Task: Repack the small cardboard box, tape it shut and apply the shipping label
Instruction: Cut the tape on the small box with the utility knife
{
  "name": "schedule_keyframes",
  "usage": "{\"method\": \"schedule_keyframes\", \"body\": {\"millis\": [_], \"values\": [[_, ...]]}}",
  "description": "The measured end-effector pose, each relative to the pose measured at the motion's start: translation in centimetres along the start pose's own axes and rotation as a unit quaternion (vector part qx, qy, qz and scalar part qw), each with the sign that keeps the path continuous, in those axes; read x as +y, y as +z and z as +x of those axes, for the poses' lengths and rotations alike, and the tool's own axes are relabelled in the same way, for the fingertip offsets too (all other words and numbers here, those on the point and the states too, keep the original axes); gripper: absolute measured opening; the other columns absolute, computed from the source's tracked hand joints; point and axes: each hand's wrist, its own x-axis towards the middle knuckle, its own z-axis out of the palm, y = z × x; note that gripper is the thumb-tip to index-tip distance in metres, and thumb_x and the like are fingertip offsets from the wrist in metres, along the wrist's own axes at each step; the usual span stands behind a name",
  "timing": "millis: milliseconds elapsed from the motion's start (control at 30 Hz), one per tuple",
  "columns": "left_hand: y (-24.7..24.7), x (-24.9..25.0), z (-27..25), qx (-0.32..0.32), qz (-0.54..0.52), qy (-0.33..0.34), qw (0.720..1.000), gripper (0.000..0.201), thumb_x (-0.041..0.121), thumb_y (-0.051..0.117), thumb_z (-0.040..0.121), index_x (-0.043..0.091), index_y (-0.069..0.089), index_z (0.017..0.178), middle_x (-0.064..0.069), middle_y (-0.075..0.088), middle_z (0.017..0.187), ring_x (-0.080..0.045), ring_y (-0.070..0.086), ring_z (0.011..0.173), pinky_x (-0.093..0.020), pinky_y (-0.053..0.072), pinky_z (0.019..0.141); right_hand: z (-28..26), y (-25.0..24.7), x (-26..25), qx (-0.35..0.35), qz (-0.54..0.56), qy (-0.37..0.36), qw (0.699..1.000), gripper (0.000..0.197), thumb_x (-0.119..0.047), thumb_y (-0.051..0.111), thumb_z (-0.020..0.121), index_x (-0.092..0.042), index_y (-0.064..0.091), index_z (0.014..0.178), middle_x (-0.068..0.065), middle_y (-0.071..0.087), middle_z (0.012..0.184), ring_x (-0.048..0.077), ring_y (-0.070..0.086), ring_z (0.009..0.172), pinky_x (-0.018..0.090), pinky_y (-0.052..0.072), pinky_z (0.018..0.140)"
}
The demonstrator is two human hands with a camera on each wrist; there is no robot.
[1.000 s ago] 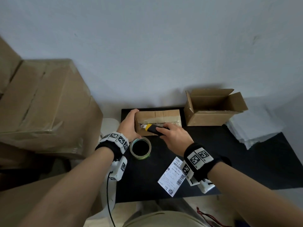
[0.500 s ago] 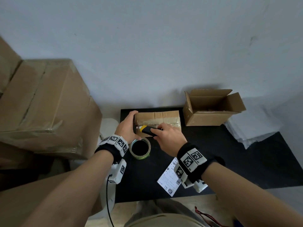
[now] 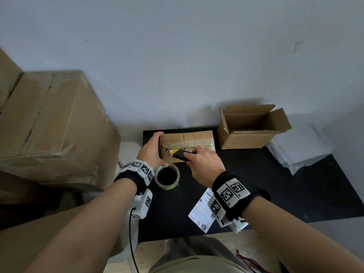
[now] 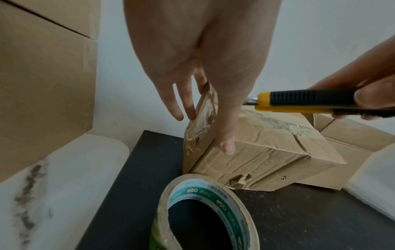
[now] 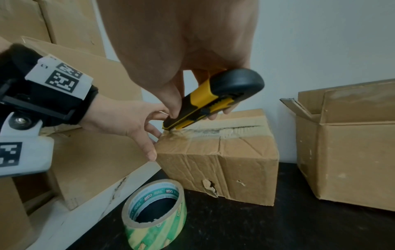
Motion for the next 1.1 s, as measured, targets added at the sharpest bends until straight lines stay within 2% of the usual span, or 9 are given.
{"method": "schedule_keyframes", "body": {"millis": [267,467,733,967,1100], "values": [[0.2,0.1,-0.2,0.010,0.008,-0.007,1.000,0.098,0.011,0.088,0.055,0.031,0.031,0.132,0.001,0.057,0.119,-0.024,0.057,0.108,-0.035,0.046,0.084,-1.0,-0.2,1.1,0.011,0.001,0.016,1.000,0.035,-0.025,0.044,0.096,-0.021,0.048,0.131,0.010,0.049,0.123,0.029,0.047,0.116,0.042,0.039,0.097],[0.2,0.4,-0.2,0.005,0.021,-0.007,1.000,0.100,0.013,0.089,0.055,0.030,0.029,0.134,0.000,0.056,0.123,-0.026,0.056,0.112,-0.040,0.048,0.089,-1.4,-0.2,1.6,0.015,-0.014,0.024,1.000,0.038,-0.022,0.048,0.094,-0.021,0.046,0.132,0.011,0.047,0.128,0.029,0.044,0.119,0.044,0.038,0.100],[0.0,0.8,-0.5,0.006,0.034,-0.008,0.999,0.097,0.018,0.088,0.056,0.030,0.029,0.133,0.001,0.057,0.119,-0.026,0.057,0.106,-0.037,0.047,0.084,-2.2,-0.1,2.7,0.029,-0.016,0.051,0.998,0.039,-0.020,0.047,0.094,-0.021,0.046,0.133,0.011,0.046,0.129,0.029,0.044,0.119,0.043,0.036,0.099],[-0.1,1.0,-0.4,0.004,0.056,-0.007,0.998,0.098,0.014,0.088,0.056,0.028,0.029,0.133,-0.002,0.057,0.120,-0.029,0.058,0.104,-0.038,0.049,0.082,-3.4,-0.6,5.0,0.034,-0.005,0.084,0.996,0.039,-0.020,0.047,0.094,-0.020,0.046,0.133,0.010,0.047,0.127,0.029,0.045,0.118,0.043,0.038,0.098],[-0.1,1.3,-0.2,0.003,0.061,-0.011,0.998,0.100,0.012,0.089,0.055,0.025,0.030,0.134,-0.003,0.056,0.122,-0.030,0.057,0.107,-0.038,0.048,0.083,-4.0,-0.6,5.4,0.046,0.015,0.066,0.997,0.038,-0.022,0.045,0.096,-0.020,0.046,0.134,0.010,0.048,0.127,0.028,0.045,0.118,0.042,0.037,0.098]]}}
